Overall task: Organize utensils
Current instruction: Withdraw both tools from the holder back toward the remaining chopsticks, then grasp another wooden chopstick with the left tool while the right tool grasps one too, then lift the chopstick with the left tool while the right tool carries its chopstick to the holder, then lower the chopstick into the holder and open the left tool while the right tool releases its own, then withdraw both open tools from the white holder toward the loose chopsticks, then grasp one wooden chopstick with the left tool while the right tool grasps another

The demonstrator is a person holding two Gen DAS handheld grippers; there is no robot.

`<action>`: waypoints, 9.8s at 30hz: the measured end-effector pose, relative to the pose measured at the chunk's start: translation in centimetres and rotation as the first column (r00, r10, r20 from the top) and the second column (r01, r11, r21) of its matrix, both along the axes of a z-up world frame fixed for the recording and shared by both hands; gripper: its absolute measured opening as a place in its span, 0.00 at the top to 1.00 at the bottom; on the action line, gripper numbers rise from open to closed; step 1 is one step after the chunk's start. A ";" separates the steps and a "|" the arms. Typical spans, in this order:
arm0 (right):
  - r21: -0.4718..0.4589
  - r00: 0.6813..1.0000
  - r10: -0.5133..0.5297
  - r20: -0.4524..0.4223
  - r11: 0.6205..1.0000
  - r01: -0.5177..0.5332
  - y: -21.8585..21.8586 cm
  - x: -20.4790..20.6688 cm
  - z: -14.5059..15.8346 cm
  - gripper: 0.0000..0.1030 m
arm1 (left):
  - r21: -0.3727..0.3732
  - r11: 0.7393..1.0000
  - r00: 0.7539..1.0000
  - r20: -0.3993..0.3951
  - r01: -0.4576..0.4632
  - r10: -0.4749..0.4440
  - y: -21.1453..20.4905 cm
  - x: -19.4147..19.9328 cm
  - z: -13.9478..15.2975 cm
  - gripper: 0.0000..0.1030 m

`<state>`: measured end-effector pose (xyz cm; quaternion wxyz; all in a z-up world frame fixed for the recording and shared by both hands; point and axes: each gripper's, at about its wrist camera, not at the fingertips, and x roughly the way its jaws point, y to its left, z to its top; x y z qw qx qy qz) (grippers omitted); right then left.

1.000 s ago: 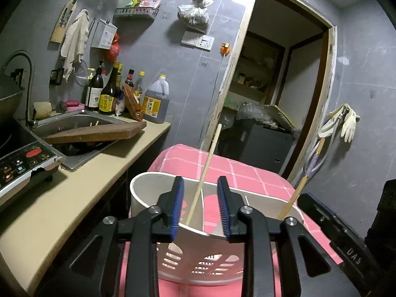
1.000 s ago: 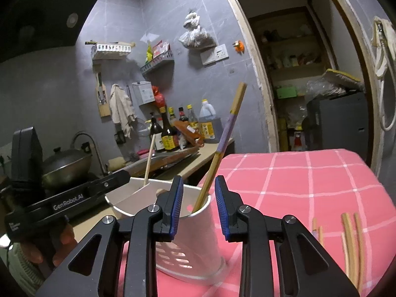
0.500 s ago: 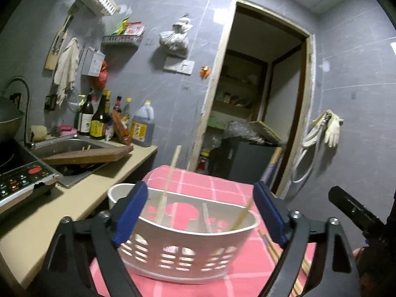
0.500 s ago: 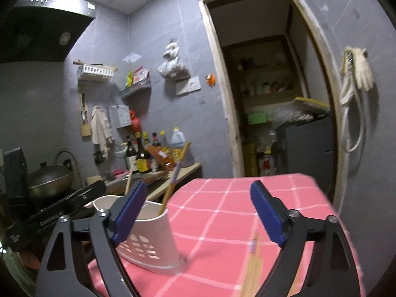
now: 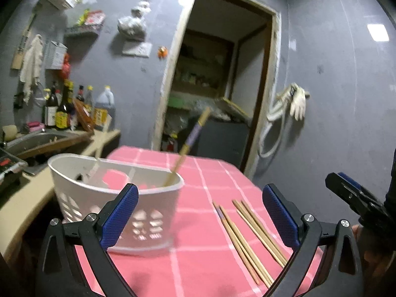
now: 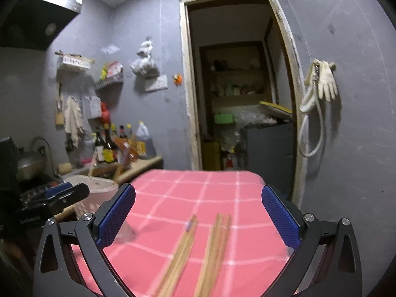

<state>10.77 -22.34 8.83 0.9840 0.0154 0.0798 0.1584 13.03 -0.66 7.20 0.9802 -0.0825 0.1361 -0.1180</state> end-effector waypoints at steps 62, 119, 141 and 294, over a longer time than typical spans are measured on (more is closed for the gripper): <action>-0.016 0.673 0.076 -0.736 0.991 -0.129 -1.2 15.5 -10.2 0.90 | 0.054 0.966 0.740 -0.654 0.252 -0.156 -9.7 14.3 -9.7 0.92; 0.360 0.930 0.319 0.183 0.859 -0.365 15.7 10.3 1.6 0.95 | -0.285 0.914 0.933 0.132 -0.289 0.336 17.5 5.7 2.7 0.96; 0.221 0.925 0.372 0.071 0.899 -0.378 18.0 11.0 -2.4 0.95 | -0.097 0.932 0.931 0.077 -0.350 0.358 13.7 6.8 -1.6 0.96; -0.062 0.743 0.123 -0.658 0.975 -0.216 -1.1 11.8 -10.1 0.76 | 0.080 0.968 0.768 -0.625 0.237 -0.136 -9.8 10.9 -10.0 0.86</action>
